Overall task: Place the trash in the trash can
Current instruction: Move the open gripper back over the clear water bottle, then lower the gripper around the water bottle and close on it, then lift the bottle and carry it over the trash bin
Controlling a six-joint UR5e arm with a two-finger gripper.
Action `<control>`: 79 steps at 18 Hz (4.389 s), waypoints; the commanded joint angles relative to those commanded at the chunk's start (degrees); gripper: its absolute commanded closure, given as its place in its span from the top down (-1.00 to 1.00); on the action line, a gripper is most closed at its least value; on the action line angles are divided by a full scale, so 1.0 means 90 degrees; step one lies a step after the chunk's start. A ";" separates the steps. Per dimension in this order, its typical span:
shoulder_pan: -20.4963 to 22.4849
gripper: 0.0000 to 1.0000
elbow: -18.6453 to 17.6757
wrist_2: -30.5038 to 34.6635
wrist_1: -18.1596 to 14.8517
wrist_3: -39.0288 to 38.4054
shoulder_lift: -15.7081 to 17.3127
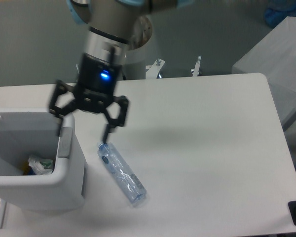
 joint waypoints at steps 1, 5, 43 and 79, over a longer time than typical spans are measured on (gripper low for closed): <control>0.0000 1.00 -0.0117 0.0127 -0.0020 0.0000 -0.0040; 0.0000 1.00 -0.0167 0.0323 -0.0020 -0.0039 -0.0547; -0.0596 0.14 0.0273 0.2111 0.0048 -0.0078 -0.2823; -0.1512 0.12 0.1640 0.1174 0.1562 -0.0166 -0.0206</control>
